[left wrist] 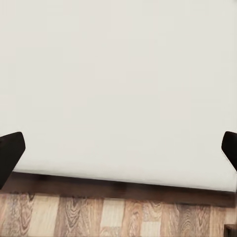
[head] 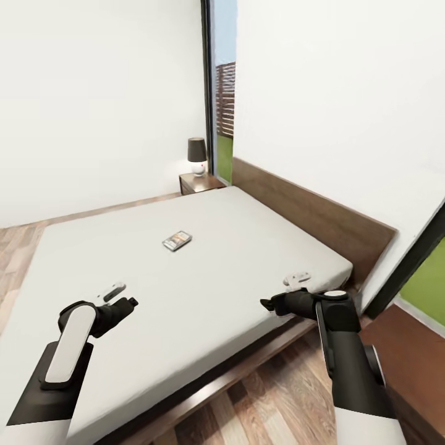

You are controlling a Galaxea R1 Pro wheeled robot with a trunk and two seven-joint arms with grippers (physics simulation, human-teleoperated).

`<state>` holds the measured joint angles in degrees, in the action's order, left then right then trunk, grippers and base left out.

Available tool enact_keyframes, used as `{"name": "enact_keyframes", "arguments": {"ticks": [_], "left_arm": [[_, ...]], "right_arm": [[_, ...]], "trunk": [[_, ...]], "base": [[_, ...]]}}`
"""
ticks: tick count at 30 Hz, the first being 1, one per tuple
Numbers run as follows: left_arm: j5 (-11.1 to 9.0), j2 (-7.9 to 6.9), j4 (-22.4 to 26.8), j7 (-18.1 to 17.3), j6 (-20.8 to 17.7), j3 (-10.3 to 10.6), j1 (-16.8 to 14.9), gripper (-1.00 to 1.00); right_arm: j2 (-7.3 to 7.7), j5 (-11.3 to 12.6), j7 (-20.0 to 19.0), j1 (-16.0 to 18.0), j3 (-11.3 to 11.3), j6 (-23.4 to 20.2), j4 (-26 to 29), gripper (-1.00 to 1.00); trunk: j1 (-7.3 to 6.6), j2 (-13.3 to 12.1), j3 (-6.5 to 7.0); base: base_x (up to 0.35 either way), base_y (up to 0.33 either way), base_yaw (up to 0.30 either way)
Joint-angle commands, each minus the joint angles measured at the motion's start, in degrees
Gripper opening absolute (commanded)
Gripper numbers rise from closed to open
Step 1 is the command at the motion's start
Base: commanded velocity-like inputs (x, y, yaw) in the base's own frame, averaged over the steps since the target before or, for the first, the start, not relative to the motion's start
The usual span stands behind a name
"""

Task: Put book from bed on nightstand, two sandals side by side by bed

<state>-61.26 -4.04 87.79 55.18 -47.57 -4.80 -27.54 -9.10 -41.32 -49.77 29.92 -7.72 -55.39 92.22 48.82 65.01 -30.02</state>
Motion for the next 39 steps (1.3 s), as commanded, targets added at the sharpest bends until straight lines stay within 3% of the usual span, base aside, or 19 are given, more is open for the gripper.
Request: {"name": "enact_keyframes", "arguments": {"ticks": [1, 39], "left_arm": [[-0.6, 0.00, 0.0, 0.6, -0.2, 0.0, -0.1, 1.00], [-0.5, 0.00, 0.0, 0.6, -0.1, 0.2, -0.1, 1.00]], "right_arm": [[-0.04, -0.5, -0.6, 0.0, -0.1, -0.1, 0.1, 1.00], [-0.04, -0.5, -0.6, 0.0, -0.1, -0.1, 0.1, 1.00]], "trunk": [[0.03, 0.0, -0.06], [0.03, 0.0, -0.06]], "base": [[0.259, -0.238, 0.282], [0.239, -0.258, 0.283]]}}
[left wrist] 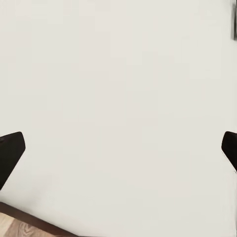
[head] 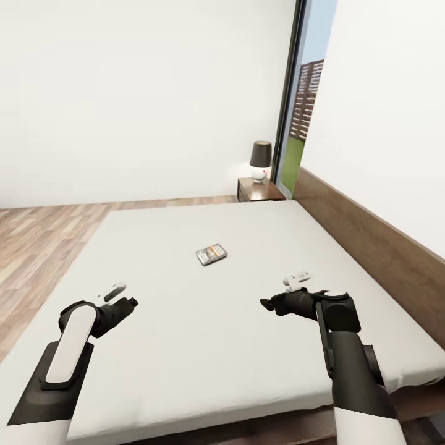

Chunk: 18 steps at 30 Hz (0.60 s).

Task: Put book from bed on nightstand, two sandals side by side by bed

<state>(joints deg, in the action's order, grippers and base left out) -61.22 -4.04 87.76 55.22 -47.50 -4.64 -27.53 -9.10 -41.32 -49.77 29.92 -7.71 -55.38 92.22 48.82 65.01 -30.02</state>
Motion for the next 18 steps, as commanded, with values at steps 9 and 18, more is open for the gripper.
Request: {"name": "enact_keyframes", "arguments": {"ticks": [9, 18], "left_arm": [[-0.6, 0.00, 0.0, 0.6, -0.1, 0.0, -0.1, 1.00], [-0.6, 0.00, 0.1, 0.6, -0.1, -0.1, -0.1, 1.00]], "right_arm": [[-0.04, -0.5, -0.6, 0.0, -0.2, -0.2, 0.1, 1.00], [-0.04, -0.5, -0.6, 0.0, -0.2, -0.2, 0.1, 1.00]], "trunk": [[0.03, 0.0, -0.06], [0.03, 0.0, -0.06]], "base": [[0.246, -0.257, 0.283], [0.158, -0.164, 0.283]]}}
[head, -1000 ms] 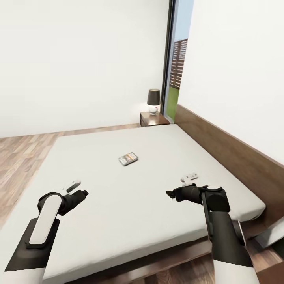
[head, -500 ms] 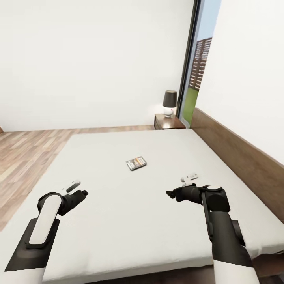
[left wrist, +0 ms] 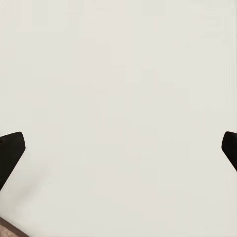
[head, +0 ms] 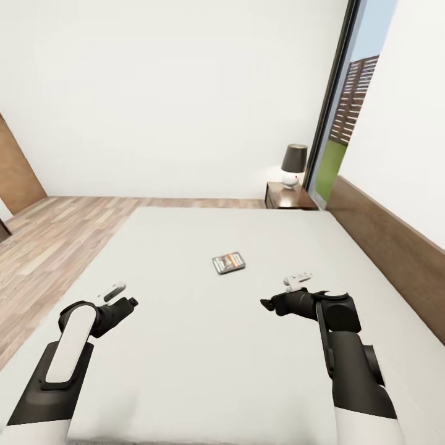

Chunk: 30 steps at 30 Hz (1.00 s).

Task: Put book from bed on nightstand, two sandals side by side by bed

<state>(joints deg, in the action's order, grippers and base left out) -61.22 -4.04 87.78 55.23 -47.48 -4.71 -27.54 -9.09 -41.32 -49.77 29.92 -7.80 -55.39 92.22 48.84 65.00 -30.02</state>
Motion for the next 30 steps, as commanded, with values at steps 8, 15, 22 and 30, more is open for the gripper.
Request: {"name": "enact_keyframes", "arguments": {"ticks": [8, 15, 22, 30], "left_arm": [[-0.6, -0.01, 0.0, 0.5, -0.2, -0.1, -0.1, 1.00], [-0.7, -0.01, 0.0, 0.6, -0.2, 0.3, -0.1, 1.00], [-0.7, 0.07, 0.0, 0.6, -0.2, 0.4, -0.1, 1.00], [-0.7, 0.08, -0.1, 0.4, -0.2, 0.3, -0.2, 1.00]], "right_arm": [[-0.05, -0.5, -0.6, 0.1, -0.1, -0.1, 0.1, 1.00], [-0.05, -0.5, -0.7, 0.1, -0.1, 0.0, 0.1, 1.00], [-0.05, -0.5, -0.7, 0.1, -0.2, 0.1, 0.1, 1.00], [-0.16, -0.5, -0.5, 0.1, -0.3, 0.0, 0.1, 1.00]], "trunk": [[0.01, 0.0, -0.06], [0.01, 0.0, -0.06], [0.01, 0.0, -0.06], [0.01, 0.0, -0.04]], "base": [[0.038, -0.025, 0.138], [0.195, -0.004, 0.020], [0.071, -0.001, 0.003], [0.011, 0.000, -0.081]]}}
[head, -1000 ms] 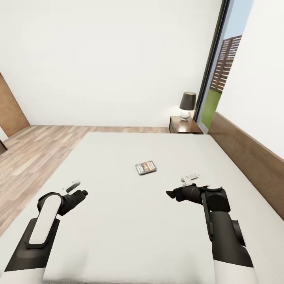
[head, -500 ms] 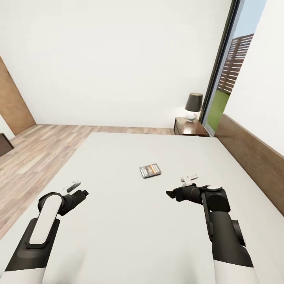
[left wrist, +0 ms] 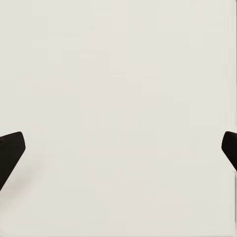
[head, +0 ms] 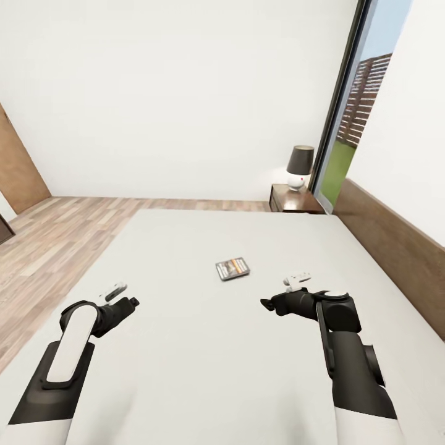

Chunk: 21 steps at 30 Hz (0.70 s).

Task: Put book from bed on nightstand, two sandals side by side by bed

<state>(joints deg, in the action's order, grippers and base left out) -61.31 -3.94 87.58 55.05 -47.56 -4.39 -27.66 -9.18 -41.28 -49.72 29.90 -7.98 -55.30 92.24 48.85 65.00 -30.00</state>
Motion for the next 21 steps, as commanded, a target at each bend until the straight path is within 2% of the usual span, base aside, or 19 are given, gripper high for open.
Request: {"name": "enact_keyframes", "arguments": {"ticks": [1, 7, 16, 18, 21], "left_arm": [[-0.6, -0.02, 0.1, 0.5, -0.1, 0.0, -0.1, 1.00], [-0.6, 0.24, 0.3, 0.6, 0.2, -0.2, -0.2, 1.00], [-1.4, 0.50, 0.9, 0.4, 0.2, -0.2, -0.6, 1.00], [-1.4, 0.57, 1.0, 0.4, -0.2, 0.0, -0.7, 1.00], [-1.4, 0.59, 1.0, 0.3, -2.1, 0.5, -1.3, 1.00]], "right_arm": [[-0.06, -0.6, -0.6, 0.1, -0.1, -0.2, 0.0, 1.00], [-0.07, -0.6, -0.6, 0.1, -0.2, -0.2, 0.0, 1.00], [-0.19, -0.6, -0.5, 0.6, -0.3, -1.6, -0.2, 1.00], [-0.23, -0.7, -0.3, 1.7, -0.4, -3.1, -0.6, 1.00], [-0.34, -0.8, -0.1, 6.3, -0.5, -4.7, -3.4, 1.00]], "trunk": [[0.00, 0.0, -0.05], [0.00, 0.0, -0.01], [0.00, 0.0, 0.00], [0.00, 0.0, 0.00], [0.00, 0.0, 0.00]], "base": [[0.003, 0.000, -0.198], [0.002, 0.000, -0.200], [0.000, 0.000, -0.040], [0.000, 0.000, -0.009], [0.000, 0.000, -0.005]]}}
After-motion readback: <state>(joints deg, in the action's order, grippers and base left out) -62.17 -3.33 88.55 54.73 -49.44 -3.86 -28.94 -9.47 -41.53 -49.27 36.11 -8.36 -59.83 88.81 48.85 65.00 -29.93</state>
